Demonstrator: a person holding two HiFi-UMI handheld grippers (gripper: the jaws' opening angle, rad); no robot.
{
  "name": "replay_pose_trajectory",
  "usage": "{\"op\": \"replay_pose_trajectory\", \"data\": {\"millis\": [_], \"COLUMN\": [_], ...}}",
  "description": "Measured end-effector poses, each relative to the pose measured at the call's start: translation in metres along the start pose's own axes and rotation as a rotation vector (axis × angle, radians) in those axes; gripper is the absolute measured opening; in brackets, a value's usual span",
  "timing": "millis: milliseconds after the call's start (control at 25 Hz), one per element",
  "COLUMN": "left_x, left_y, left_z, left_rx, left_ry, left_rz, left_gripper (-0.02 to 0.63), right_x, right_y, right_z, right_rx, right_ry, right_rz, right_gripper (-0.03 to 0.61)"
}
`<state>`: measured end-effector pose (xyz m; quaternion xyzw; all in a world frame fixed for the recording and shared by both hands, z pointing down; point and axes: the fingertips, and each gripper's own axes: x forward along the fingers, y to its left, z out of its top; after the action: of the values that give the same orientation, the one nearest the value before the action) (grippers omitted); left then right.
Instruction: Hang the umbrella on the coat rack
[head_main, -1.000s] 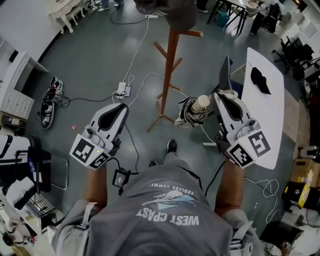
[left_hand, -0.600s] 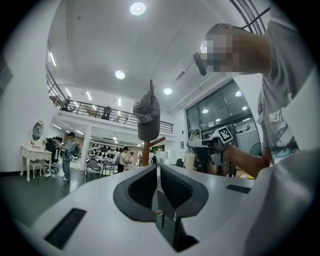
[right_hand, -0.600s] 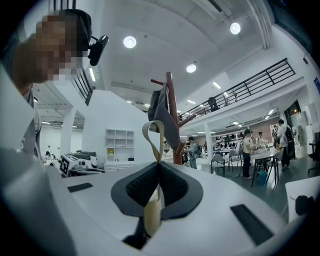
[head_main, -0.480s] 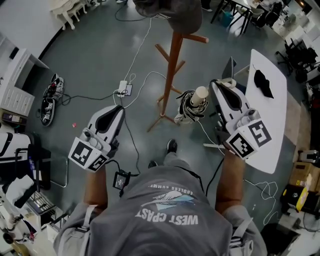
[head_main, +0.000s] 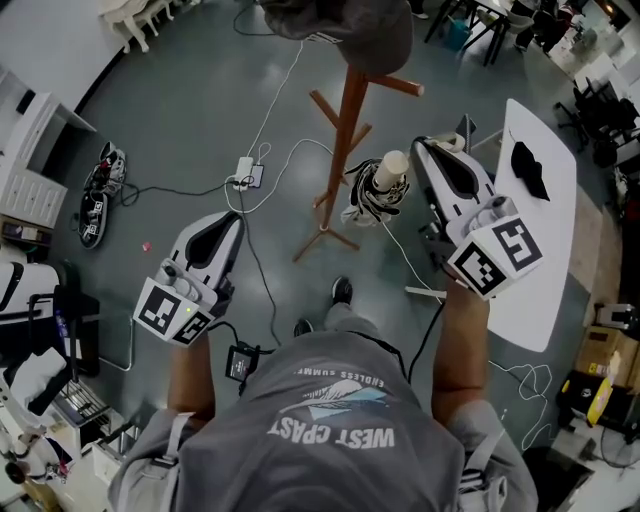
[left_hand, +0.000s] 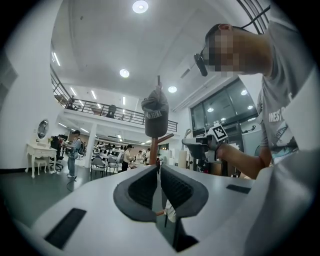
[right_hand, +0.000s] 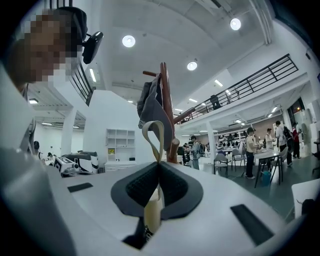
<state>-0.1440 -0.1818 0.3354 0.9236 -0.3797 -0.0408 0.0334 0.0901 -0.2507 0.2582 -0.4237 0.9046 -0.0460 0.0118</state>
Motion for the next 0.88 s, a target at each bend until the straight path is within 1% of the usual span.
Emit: {"op": "replay_pose_trajectory", "data": {"millis": [360,880], "left_x": [0.007,0.015], "left_y": [0.010,0.018], "left_z": [-0.004,-0.007], "left_rx": [-0.010,-0.024], "left_ry": [0.001,-0.001], "left_rz": [0.026,0.043], "left_gripper": [0.037,0.037], "right_x": [0.020,0.042], "right_y": [-0.014,-0.031], "right_z": [-0.003,0.001], "right_rx": [-0.008,-0.091], "right_ry": [0.021,0.068], "right_rz": [0.010,-0.042], "right_gripper": [0.031,0.031]}}
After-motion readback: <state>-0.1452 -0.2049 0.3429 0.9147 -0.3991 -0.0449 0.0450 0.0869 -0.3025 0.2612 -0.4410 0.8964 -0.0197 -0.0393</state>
